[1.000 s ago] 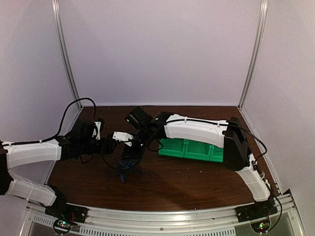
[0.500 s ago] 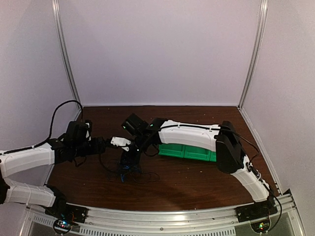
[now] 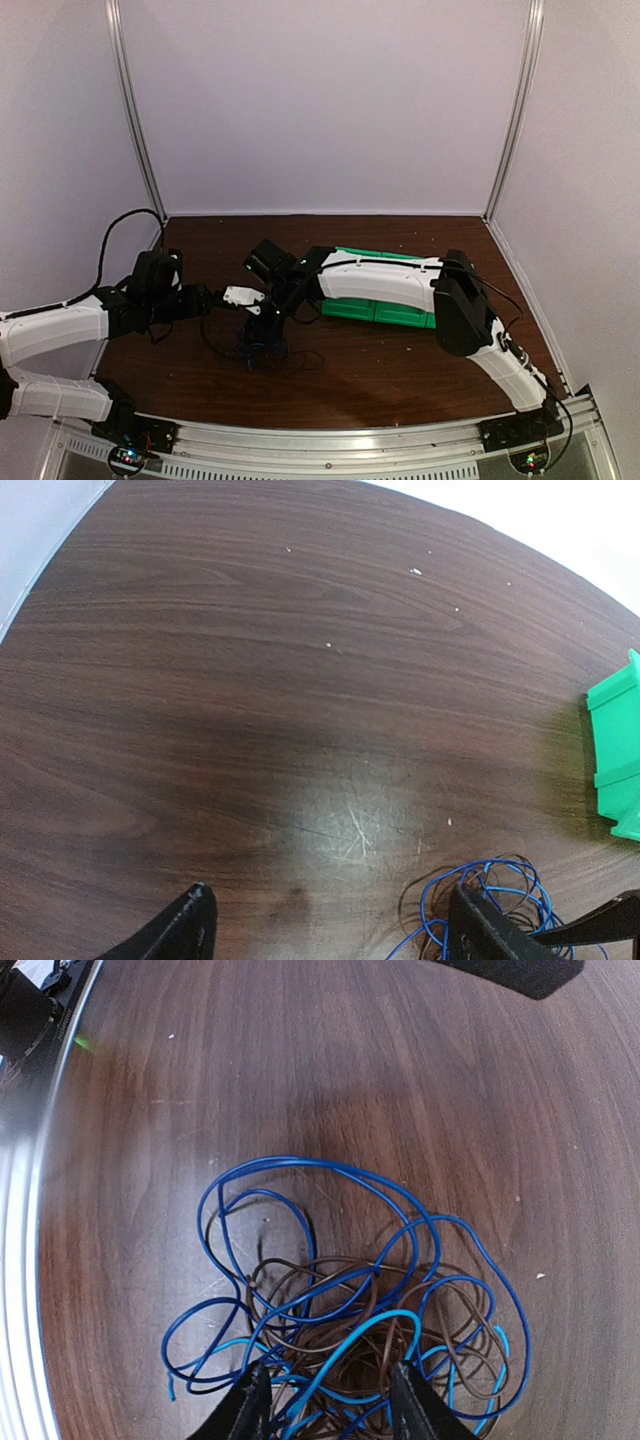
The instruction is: Untangle the cables
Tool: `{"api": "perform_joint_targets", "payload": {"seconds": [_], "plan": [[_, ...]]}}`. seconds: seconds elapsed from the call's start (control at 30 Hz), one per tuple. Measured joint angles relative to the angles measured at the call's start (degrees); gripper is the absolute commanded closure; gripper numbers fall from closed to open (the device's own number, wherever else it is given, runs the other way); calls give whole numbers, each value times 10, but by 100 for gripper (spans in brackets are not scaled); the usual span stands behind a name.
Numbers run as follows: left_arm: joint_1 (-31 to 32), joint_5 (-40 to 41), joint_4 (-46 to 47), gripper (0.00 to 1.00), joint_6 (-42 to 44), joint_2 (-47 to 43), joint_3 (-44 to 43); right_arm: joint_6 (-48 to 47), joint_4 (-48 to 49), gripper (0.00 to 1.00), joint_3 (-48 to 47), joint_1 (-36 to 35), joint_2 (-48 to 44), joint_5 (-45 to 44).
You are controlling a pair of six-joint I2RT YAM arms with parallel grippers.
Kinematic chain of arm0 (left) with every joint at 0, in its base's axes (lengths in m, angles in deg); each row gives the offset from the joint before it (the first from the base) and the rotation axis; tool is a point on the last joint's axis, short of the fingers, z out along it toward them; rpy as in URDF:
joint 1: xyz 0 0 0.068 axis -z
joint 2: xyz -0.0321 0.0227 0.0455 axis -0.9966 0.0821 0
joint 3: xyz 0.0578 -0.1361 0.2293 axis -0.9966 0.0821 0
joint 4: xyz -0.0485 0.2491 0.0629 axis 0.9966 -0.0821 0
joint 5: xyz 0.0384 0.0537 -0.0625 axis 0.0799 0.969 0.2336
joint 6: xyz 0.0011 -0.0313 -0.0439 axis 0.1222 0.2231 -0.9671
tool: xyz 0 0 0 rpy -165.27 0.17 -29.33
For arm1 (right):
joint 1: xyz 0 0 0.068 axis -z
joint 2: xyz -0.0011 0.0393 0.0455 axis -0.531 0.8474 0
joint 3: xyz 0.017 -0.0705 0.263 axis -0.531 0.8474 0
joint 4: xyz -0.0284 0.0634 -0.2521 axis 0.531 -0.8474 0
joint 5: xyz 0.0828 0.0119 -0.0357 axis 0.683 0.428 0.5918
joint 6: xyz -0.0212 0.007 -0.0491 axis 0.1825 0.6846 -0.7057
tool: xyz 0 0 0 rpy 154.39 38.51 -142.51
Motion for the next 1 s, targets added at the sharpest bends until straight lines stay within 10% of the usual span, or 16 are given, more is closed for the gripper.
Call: {"api": "perform_joint_targets", "payload": {"seconds": [0.67, 1.0], "plan": [[0, -2, 8, 20, -5, -16, 17, 12, 2, 99, 0, -16, 0, -69], [0, -70, 63, 24, 18, -23, 33, 15, 15, 100, 23, -16, -87, -95]]}}
